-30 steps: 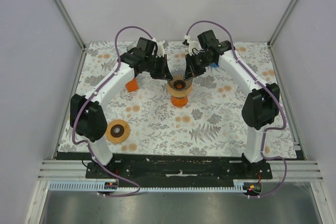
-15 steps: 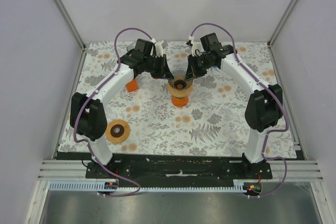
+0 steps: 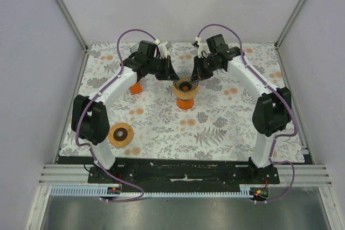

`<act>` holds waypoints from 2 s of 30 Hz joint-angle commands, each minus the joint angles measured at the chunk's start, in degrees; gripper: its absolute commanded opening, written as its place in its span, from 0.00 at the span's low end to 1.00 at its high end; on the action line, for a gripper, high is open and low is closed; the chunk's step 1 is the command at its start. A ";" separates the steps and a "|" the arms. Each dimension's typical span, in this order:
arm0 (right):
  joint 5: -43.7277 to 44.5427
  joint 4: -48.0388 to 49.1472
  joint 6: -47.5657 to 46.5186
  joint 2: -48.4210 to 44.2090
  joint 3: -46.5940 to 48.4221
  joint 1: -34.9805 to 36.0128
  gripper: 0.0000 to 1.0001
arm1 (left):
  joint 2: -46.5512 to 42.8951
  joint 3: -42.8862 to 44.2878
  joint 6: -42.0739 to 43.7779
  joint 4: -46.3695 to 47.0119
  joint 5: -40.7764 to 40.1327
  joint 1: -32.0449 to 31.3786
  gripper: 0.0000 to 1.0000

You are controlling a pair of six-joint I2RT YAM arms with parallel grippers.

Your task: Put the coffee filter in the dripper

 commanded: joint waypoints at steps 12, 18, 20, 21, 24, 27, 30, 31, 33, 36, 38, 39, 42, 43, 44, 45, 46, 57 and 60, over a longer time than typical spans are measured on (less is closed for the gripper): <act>-0.47 -1.17 -4.40 1.99 1.43 1.51 0.18 | 2.49 2.68 7.88 -9.09 -7.40 -1.44 0.29; -1.79 -1.26 -4.66 1.29 3.19 1.51 0.32 | 1.96 5.84 9.28 -10.23 -8.29 -1.44 0.39; -1.44 -1.61 -5.01 1.03 4.07 1.51 0.38 | 1.96 6.64 9.28 -10.49 -8.02 -1.44 0.42; -1.35 -1.79 -5.28 0.85 4.51 1.51 0.40 | 1.88 6.90 9.37 -10.58 -7.85 -1.44 0.43; -1.35 -2.23 -5.63 0.33 5.56 1.51 0.47 | 1.79 7.78 9.90 -10.85 -7.93 -1.44 0.46; -1.52 -2.58 -6.07 -0.20 6.44 1.51 0.49 | 1.17 8.75 10.25 -10.85 -7.49 -1.44 0.49; -1.26 -2.93 -6.33 -0.64 7.32 1.51 0.50 | 0.65 9.63 10.60 -10.85 -7.67 -1.44 0.51; -1.09 -3.02 -6.33 -0.82 7.41 1.51 0.50 | 0.56 9.71 10.78 -10.85 -8.02 -1.44 0.50; -0.39 -3.28 -6.42 -1.08 7.41 1.51 0.49 | 0.12 9.63 11.13 -10.85 -8.81 -1.44 0.50; 0.93 -3.46 -6.42 -1.52 6.19 1.51 0.40 | -0.76 9.01 11.39 -10.76 -10.13 -1.44 0.41; 1.20 -3.37 -6.68 -1.87 4.87 1.51 0.31 | -1.72 8.14 11.57 -10.15 -10.92 -1.44 0.32; 1.11 -3.37 -6.69 -1.96 4.43 1.51 0.25 | -2.16 7.18 11.66 -9.62 -11.18 -1.53 0.28; 0.76 -3.28 -6.77 -1.52 3.37 1.51 0.14 | -2.78 4.89 11.66 -8.65 -11.19 -1.44 0.20; 0.59 -3.20 -7.03 -1.35 3.02 1.51 0.10 | -2.61 4.45 11.66 -8.56 -10.75 -1.44 0.17; 0.32 -2.76 -7.04 -1.26 2.50 1.51 0.08 | -2.69 3.83 11.66 -8.56 -10.48 -1.53 0.15; 0.06 -2.23 -7.12 -1.17 1.53 1.51 0.05 | -2.61 3.30 11.57 -8.56 -10.48 -1.44 0.13; 0.06 -1.71 -7.13 -1.26 0.74 1.51 0.01 | -2.52 2.60 11.48 -8.56 -10.31 -1.53 0.11; -1.08 2.60 -5.72 -1.70 -5.94 1.51 0.00 | -0.76 -9.61 12.10 -3.21 -11.97 -1.62 0.02; -1.09 3.22 -5.54 -0.73 -6.38 1.51 0.00 | 0.81 -11.02 11.92 -2.67 -11.63 -1.62 0.02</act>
